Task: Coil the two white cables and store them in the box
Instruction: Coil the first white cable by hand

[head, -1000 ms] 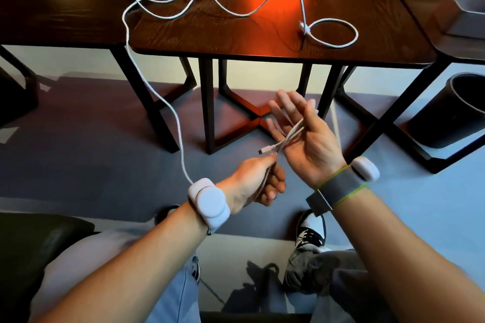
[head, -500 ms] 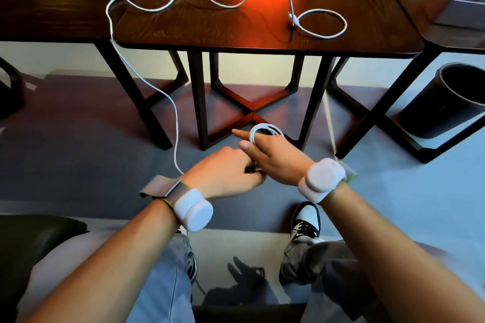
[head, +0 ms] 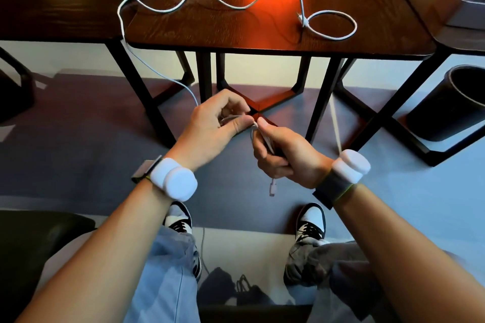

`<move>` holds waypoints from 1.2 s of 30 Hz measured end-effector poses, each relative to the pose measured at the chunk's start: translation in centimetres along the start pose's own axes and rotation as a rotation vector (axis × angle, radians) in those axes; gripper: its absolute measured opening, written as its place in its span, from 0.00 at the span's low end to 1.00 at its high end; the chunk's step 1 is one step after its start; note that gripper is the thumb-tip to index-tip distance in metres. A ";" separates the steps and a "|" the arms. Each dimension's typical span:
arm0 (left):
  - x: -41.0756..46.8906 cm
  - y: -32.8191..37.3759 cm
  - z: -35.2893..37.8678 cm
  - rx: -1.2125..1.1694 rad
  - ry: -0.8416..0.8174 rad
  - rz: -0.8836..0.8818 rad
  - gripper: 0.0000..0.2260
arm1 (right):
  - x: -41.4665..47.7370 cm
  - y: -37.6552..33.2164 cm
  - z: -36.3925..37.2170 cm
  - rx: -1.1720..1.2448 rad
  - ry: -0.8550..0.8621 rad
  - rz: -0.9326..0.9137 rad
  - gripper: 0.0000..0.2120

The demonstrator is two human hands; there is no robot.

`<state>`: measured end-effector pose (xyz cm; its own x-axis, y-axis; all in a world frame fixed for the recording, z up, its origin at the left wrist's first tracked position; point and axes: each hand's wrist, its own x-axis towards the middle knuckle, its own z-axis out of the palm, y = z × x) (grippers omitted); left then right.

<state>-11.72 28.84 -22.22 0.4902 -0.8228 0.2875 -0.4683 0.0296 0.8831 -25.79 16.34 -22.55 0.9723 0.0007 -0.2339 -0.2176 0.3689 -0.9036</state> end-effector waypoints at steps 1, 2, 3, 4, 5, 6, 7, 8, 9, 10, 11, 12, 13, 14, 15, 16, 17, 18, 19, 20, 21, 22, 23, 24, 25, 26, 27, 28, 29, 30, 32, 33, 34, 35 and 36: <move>-0.1 0.1 0.7 -0.013 0.002 0.025 0.03 | -0.2 0.0 0.0 0.073 -0.050 -0.001 0.25; -0.2 0.2 1.4 -0.038 -0.014 0.035 0.03 | -0.3 -0.1 0.0 0.152 -0.104 -0.005 0.24; -0.3 0.4 2.2 -0.064 -0.036 0.023 0.05 | -0.4 -0.3 -0.1 0.229 -0.160 -0.010 0.23; -0.5 0.5 2.8 -0.085 -0.059 -0.003 0.08 | -0.6 -0.5 -0.2 0.302 -0.211 -0.018 0.22; -0.6 0.8 3.5 -0.088 -0.063 -0.033 0.10 | -0.7 -0.7 -0.2 0.363 -0.242 -0.026 0.22; -0.8 0.9 3.9 -0.072 -0.042 -0.053 0.10 | -0.7 -0.8 -0.3 0.403 -0.244 -0.036 0.22; -0.7 1.0 4.1 -0.016 -0.001 -0.056 0.11 | -0.6 -0.9 -0.2 0.411 -0.207 -0.048 0.23; -0.8 1.0 4.4 0.065 0.049 -0.037 0.10 | -0.6 -0.9 -0.1 0.386 -0.130 -0.053 0.23; -0.8 1.0 4.3 0.150 0.094 -0.004 0.10 | -0.5 -0.9 -0.1 0.334 -0.028 -0.060 0.22; -0.7 0.9 4.3 0.214 0.120 0.028 0.10 | -0.3 -0.8 -0.1 0.270 0.075 -0.071 0.21; -0.7 0.9 4.1 0.253 0.120 0.045 0.10 | -0.3 -0.7 -0.2 0.217 0.156 -0.081 0.19; -0.7 0.9 3.9 0.282 0.097 0.053 0.10 | -0.3 -0.7 -0.3 0.192 0.207 -0.078 0.18; -0.7 0.8 3.7 0.307 0.063 0.057 0.09 | -0.3 -0.7 -0.4 0.203 0.227 -0.050 0.17; -0.8 0.6 3.5 0.320 0.024 0.056 0.09 | -0.4 -0.7 -0.5 0.255 0.212 0.009 0.17; -0.9 0.5 3.4 0.311 -0.017 0.048 0.10 | -0.6 -0.8 -0.5 0.335 0.169 0.078 0.16; -1.0 0.5 3.5 0.273 -0.048 0.031 0.11 | -0.8 -1.0 -0.6 0.408 0.106 0.133 0.16; -1.2 0.6 3.6 0.194 -0.063 0.009 0.12 | -0.9 -1.1 -0.6 0.459 0.037 0.159 0.16; -1.3 0.8 3.8 0.078 -0.066 -0.014 0.13 | -1.1 -1.2 -0.7 0.487 -0.032 0.163 0.18; -1.4 1.0 4.1 -0.048 -0.061 -0.040 0.13 | -1.1 -1.3 -0.7 0.494 -0.095 0.162 0.20; -1.4 1.2 4.4 -0.145 -0.051 -0.068 0.14 | -1.2 -1.3 -0.6 0.486 -0.153 0.165 0.23; -1.4 1.4 4.6 -0.193 -0.032 -0.087 0.14 | -1.2 -1.3 -0.4 0.476 -0.206 0.173 0.26; -1.4 1.6 4.6 -0.191 -0.007 -0.087 0.13 | -1.1 -1.2 -0.1 0.480 -0.258 0.179 0.28; -1.3 1.7 4.7 -0.157 0.019 -0.070 0.12 | -1.2 -1.1 0.1 0.506 -0.303 0.184 0.30; -1.3 1.7 4.7 -0.115 0.041 -0.048 0.12 | -1.2 -1.0 0.3 0.545 -0.339 0.188 0.32; -1.3 1.7 4.7 -0.076 0.054 -0.026 0.12 | -1.2 -0.8 0.5 0.585 -0.365 0.191 0.34; -1.4 1.8 4.7 -0.040 0.053 -0.002 0.12 | -1.3 -0.6 0.7 0.612 -0.380 0.191 0.37; -1.6 1.7 4.7 -0.015 0.042 0.026 0.11 | -1.3 -0.4 0.8 0.618 -0.382 0.182 0.39; -1.7 1.6 4.6 0.003 0.026 0.053 0.11 | -1.5 -0.2 1.0 0.610 -0.377 0.167 0.40; -1.8 1.6 4.6 0.013 0.017 0.074 0.10 | -1.6 0.0 1.2 0.603 -0.375 0.152 0.39; -1.8 1.6 4.5 0.017 0.017 0.085 0.10 | -1.6 0.1 1.4 0.609 -0.379 0.142 0.37; -1.8 1.8 4.6 -0.015 0.028 0.063 0.12 | -1.7 0.0 1.7 0.672 -0.400 0.123 0.33; -1.7 1.8 4.4 -0.032 0.035 0.027 0.12 | -1.6 -0.1 1.9 0.710 -0.406 0.096 0.32; -1.6 1.8 4.3 -0.042 0.035 -0.022 0.12 | -1.4 -0.3 1.9 0.750 -0.399 0.058 0.30; -1.6 1.5 4.3 -0.025 0.020 -0.071 0.11 | -1.3 -0.5 1.9 0.796 -0.379 0.010 0.29; -1.5 1.1 4.2 0.038 -0.030 -0.116 0.09 | -1.1 -0.7 1.8 0.844 -0.344 -0.045 0.28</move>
<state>-16.05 27.76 -23.25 0.5209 -0.8359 0.1727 -0.4378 -0.0879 0.8947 -26.57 17.74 -21.04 0.9796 0.1973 0.0376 -0.1757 0.9326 -0.3152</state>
